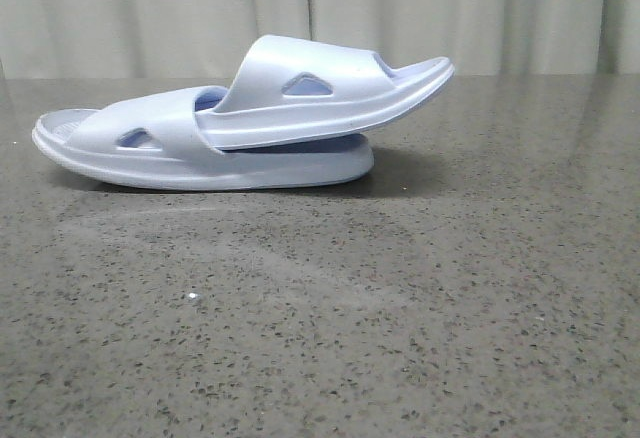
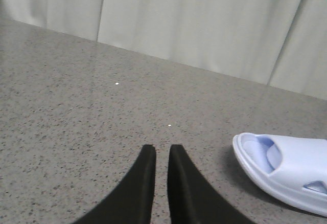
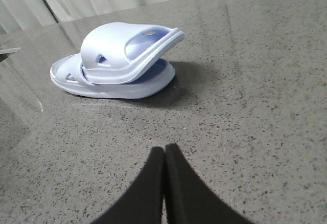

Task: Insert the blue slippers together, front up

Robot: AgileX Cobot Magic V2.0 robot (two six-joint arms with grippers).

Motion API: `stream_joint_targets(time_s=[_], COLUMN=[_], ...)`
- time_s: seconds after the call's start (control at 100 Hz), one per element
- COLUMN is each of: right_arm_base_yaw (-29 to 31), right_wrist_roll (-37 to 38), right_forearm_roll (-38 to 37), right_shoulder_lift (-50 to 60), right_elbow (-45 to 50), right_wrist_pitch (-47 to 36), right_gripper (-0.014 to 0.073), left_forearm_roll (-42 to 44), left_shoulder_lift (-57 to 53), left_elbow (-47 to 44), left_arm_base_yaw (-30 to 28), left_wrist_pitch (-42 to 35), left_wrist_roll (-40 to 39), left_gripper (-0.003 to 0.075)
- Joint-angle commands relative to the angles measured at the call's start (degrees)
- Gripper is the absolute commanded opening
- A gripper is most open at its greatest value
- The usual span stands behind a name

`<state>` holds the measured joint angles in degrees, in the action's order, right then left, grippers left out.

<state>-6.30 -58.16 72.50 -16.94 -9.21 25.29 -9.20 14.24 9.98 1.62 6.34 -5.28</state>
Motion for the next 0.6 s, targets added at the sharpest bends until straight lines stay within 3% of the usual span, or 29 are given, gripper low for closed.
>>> stream_joint_targets(time_s=[0.0, 0.28, 0.36, 0.59], right_arm_base_yaw=[-0.03, -0.03, -0.03, -0.03], right_wrist_roll=[-0.7, -0.7, -0.7, -0.7], right_forearm_roll=[1.88, 1.88, 1.88, 1.88], right_shoulder_lift=[-0.41, -0.41, -0.41, -0.41], right_elbow=[-1.5, -1.5, -1.5, -1.5], right_wrist_pitch=[-0.79, -0.79, -0.79, -0.77], right_gripper=[-0.0078, -0.0078, -0.0078, -0.0078], left_forearm_roll=[8.64, 8.79, 8.68, 8.1], left_shoulder_lift=[-0.97, -13.38, -16.36, -16.14], left_elbow=[-0.85, -10.75, -10.78, -10.78], left_arm_base_yaw=[-0.1, 1.54, 1.54, 1.54], left_wrist_pitch=[-8.03, -11.8, -5.44, -1.07], left_wrist_roll=[-7.95, -3.39, -2.74, 1.08], left_gripper=[0.0015, 0.0015, 0.0015, 0.0015])
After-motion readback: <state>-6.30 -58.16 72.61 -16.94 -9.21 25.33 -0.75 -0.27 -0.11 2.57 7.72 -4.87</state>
